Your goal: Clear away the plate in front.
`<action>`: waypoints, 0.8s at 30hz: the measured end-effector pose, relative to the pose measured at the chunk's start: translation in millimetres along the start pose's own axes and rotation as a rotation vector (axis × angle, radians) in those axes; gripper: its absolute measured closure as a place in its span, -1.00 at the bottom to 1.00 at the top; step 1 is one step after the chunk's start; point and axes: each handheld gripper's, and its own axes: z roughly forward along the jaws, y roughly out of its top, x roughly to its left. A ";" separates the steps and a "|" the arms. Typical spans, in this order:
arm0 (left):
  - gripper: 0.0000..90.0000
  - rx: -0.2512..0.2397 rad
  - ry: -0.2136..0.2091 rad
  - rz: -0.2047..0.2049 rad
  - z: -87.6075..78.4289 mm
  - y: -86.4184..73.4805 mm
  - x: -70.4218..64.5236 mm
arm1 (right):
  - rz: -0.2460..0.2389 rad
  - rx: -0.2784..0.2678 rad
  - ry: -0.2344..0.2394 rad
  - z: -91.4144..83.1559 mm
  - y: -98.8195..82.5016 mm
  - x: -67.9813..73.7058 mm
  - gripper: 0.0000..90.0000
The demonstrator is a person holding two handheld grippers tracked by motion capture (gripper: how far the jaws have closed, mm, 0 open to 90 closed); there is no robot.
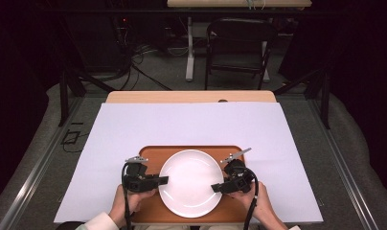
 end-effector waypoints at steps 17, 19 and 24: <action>0.54 0.041 0.004 0.002 2.9 -1.5 0.7 | -0.019 0.039 -0.029 4.8 1.1 4.4 0.22; 0.54 0.047 0.005 0.000 2.9 -1.6 0.4 | -0.023 0.043 -0.033 5.3 1.3 5.0 0.21; 0.52 0.056 0.017 0.001 4.0 -2.2 0.0 | -0.030 0.047 -0.050 6.9 1.9 7.2 0.16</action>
